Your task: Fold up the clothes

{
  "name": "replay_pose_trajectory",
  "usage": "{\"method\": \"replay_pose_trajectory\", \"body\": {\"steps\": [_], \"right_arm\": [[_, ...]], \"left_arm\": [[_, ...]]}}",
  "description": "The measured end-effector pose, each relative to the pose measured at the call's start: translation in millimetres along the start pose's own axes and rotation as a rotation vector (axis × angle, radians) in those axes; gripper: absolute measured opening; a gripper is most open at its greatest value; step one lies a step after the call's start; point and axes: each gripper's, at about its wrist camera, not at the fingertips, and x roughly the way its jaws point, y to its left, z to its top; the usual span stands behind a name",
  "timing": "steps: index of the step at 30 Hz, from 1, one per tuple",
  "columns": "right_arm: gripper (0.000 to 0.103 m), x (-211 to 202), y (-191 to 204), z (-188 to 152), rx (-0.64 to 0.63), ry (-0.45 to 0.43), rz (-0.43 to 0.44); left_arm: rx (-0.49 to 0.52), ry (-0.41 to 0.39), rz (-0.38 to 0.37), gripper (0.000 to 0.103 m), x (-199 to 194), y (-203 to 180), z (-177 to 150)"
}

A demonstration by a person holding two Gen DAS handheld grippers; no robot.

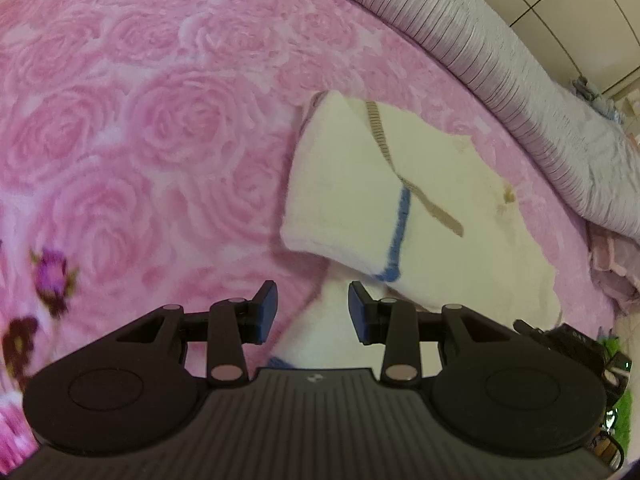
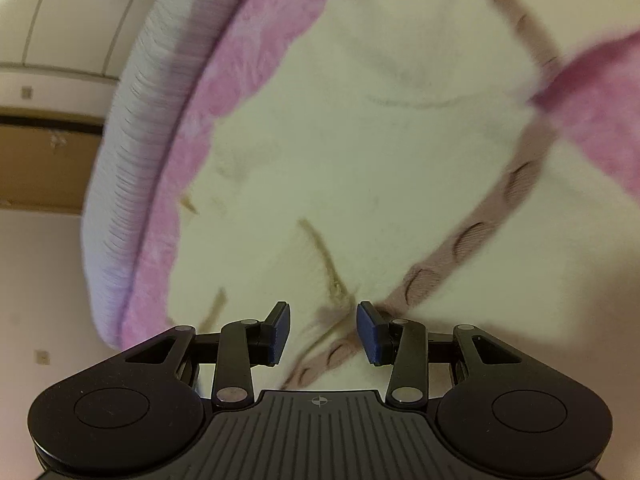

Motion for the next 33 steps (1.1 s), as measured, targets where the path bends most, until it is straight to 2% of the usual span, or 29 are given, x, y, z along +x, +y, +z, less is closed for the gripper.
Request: {"method": "replay_pose_trajectory", "body": {"steps": [2,4,8,9,11,13,14,16,19,22,23,25,28,31,32,33], "right_arm": [[0.013,9.0,7.0,-0.1,-0.044,0.000,-0.019],[0.009,8.3,19.3,-0.2,-0.117,-0.023,-0.031],[0.008,-43.9,53.0,0.9,-0.321,-0.232,0.139],[0.008,-61.2,56.6,1.4,-0.356,-0.296,0.146],[0.008,-80.2,47.7,7.9,-0.355,-0.362,0.061],[0.008,-80.6,21.7,20.7,-0.289,-0.344,-0.068],[0.008,-78.3,8.9,25.7,-0.252,-0.324,-0.103],[0.008,-73.2,-7.8,30.9,-0.214,-0.293,-0.148],[0.008,-66.8,-9.9,28.4,-0.245,-0.281,-0.187],[0.008,-83.3,-1.5,18.8,-0.306,-0.369,-0.151],[0.008,-88.5,2.5,16.7,-0.329,-0.418,-0.163],[0.008,-87.6,-0.9,21.0,-0.324,-0.455,-0.249],[0.008,-69.0,-15.6,34.8,-0.265,-0.318,-0.292],[0.008,-64.0,-12.8,32.4,-0.335,-0.288,-0.307],[0.009,-63.4,-12.2,30.6,-0.349,-0.286,-0.313],[0.009,-62.5,-13.8,28.8,-0.339,-0.285,-0.311]], "left_arm": [[-0.010,0.005,-0.002,0.033,-0.2,3.4,0.4],[-0.023,0.011,-0.011,0.033,2.1,4.5,2.4],[0.034,0.026,-0.050,0.033,8.3,-4.5,5.1],[0.060,0.031,-0.061,0.033,9.9,-8.5,5.4],[0.103,0.039,-0.071,0.033,14.6,-16.7,5.1],[0.118,0.048,-0.084,0.033,21.1,-23.0,4.6],[0.127,0.050,-0.090,0.033,23.9,-26.3,4.6],[0.150,0.050,-0.100,0.033,28.7,-33.2,4.7],[0.151,0.051,-0.117,0.032,32.8,-34.8,9.5],[0.149,0.051,-0.134,0.032,36.5,-35.3,14.9],[0.148,0.051,-0.140,0.032,37.7,-35.5,16.7],[0.146,0.051,-0.151,0.032,40.2,-35.9,20.2],[0.144,0.051,-0.169,0.033,43.9,-36.4,25.6],[0.141,0.052,-0.186,0.038,47.7,-36.9,30.9],[0.118,0.055,-0.204,0.043,50.3,-35.4,34.5],[0.101,0.060,-0.214,0.044,54.3,-35.3,38.2]]}}
